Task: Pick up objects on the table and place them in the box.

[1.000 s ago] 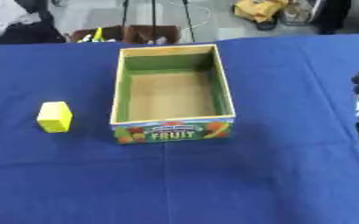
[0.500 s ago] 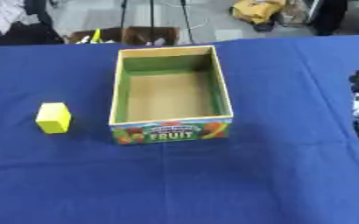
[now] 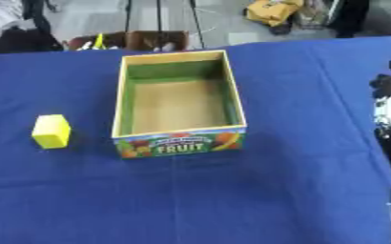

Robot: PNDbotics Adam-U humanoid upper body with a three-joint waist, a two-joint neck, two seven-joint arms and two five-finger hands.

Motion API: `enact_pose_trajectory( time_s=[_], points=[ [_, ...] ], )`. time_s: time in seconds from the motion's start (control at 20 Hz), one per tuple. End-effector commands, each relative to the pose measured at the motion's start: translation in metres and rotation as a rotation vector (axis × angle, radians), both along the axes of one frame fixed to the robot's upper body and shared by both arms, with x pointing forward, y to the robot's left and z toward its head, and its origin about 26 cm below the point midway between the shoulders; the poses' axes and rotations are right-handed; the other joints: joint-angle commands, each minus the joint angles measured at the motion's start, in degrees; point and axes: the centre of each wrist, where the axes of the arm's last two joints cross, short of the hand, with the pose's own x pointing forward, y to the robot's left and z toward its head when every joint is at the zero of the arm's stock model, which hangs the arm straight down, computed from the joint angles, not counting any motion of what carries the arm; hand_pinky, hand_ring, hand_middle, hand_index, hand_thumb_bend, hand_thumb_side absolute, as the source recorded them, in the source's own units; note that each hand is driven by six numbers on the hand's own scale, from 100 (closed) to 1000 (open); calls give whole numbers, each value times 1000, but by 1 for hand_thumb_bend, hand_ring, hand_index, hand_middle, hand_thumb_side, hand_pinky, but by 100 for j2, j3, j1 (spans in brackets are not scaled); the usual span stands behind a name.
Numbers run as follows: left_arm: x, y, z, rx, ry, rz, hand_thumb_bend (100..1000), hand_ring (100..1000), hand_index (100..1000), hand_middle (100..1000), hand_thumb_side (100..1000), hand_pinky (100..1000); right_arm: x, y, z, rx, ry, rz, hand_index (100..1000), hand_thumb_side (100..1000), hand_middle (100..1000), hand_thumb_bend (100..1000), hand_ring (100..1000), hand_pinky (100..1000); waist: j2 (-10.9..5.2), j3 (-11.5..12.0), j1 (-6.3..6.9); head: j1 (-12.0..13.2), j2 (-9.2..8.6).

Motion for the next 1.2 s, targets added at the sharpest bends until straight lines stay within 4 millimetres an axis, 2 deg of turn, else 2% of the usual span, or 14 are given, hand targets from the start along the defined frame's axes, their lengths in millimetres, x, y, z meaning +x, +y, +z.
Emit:
enact_pose_trajectory(
  time_s=[0.05, 0.2, 0.3, 0.5, 0.6, 0.8, 1.05, 1.2],
  points=[
    [2, 7, 28, 286, 72, -33, 328, 511, 772, 607, 916, 754, -2, -2, 8, -32, -15, 5, 847, 686, 599, 100, 811, 728, -116, -4, 4, 61, 50],
    [10, 11, 50, 541, 192, -52, 335, 561, 810, 657, 968, 752, -2, -2, 8, -34, -11, 8, 847, 686, 598, 100, 811, 728, -146, -2, 16, 136, 86],
    [16, 12, 62, 689, 277, -72, 294, 582, 807, 663, 1000, 754, -2, -2, 7, -35, -7, 10, 847, 686, 598, 100, 811, 729, -163, -2, 26, 158, 84],
    [31, 18, 79, 906, 480, -136, 281, 598, 826, 680, 1000, 737, -2, -2, 7, -39, -1, 17, 846, 687, 598, 100, 810, 728, -196, -21, 33, 183, 49],
    [39, 22, 85, 985, 574, -163, 270, 604, 845, 676, 1000, 704, -2, -2, 7, -41, 0, 19, 846, 688, 598, 100, 811, 728, -210, -32, 36, 192, 40],
    [56, 32, 90, 1100, 753, -245, 325, 631, 879, 716, 999, 707, -3, -2, 5, -47, 9, 23, 846, 689, 598, 100, 811, 728, -231, -65, 50, 229, 19],
    [77, 45, 96, 1171, 916, -334, 391, 682, 876, 745, 928, 703, -4, -2, 4, -57, 18, 26, 846, 689, 598, 100, 812, 729, -251, -111, 70, 253, 26],
    [88, 50, 97, 1211, 990, -377, 473, 713, 898, 775, 895, 708, -4, -1, 3, -62, 22, 33, 846, 689, 597, 100, 812, 729, -258, -145, 83, 280, 18]
  ],
)
